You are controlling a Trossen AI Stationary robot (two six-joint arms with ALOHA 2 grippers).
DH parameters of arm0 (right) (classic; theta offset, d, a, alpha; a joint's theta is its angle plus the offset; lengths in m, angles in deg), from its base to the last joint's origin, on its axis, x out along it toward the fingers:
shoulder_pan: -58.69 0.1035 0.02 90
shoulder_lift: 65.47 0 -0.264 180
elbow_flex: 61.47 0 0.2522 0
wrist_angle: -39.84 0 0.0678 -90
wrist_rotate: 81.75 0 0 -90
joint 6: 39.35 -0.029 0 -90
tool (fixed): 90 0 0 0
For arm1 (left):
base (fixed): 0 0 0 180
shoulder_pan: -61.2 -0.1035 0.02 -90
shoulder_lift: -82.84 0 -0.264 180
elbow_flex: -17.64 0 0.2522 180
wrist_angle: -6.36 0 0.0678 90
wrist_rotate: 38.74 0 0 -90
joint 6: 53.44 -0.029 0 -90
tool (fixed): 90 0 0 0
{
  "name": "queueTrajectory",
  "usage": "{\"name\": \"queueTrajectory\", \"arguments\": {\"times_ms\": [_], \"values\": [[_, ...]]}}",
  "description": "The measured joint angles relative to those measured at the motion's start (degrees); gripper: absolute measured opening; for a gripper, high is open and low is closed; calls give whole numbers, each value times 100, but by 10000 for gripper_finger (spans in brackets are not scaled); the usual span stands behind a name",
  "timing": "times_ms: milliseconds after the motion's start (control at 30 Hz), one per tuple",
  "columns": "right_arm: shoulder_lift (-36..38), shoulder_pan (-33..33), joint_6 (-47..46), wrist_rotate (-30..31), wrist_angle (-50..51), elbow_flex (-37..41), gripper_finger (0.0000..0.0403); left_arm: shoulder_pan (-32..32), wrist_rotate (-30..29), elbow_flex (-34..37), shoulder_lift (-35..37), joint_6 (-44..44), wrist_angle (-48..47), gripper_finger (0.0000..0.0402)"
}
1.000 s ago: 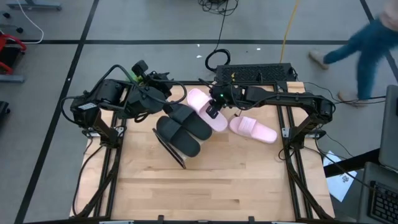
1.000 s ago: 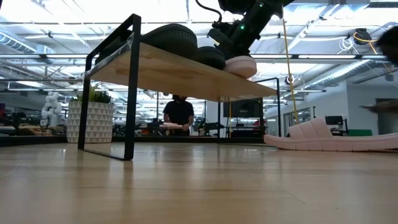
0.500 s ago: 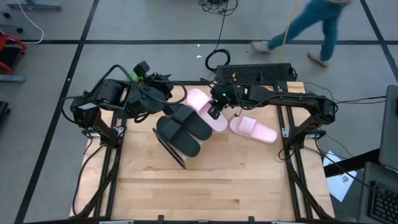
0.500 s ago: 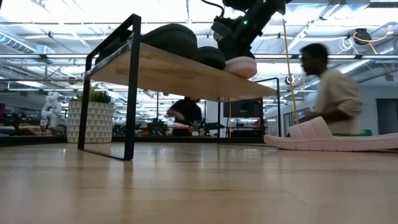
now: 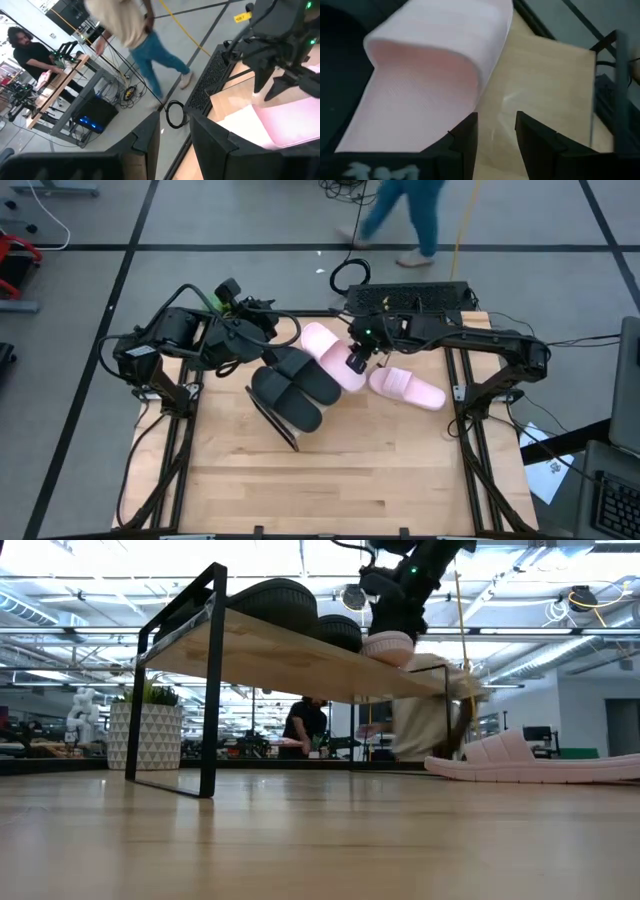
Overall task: Pick and place slides into the shelf
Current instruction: Put the pink slide on the shelf
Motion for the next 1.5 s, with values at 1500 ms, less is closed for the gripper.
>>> {"name": "queueTrajectory", "arguments": {"times_ms": [1500], "values": [[2788,879,1699,184,1427,3534,123,0,4,0,0,387,107,113]]}}
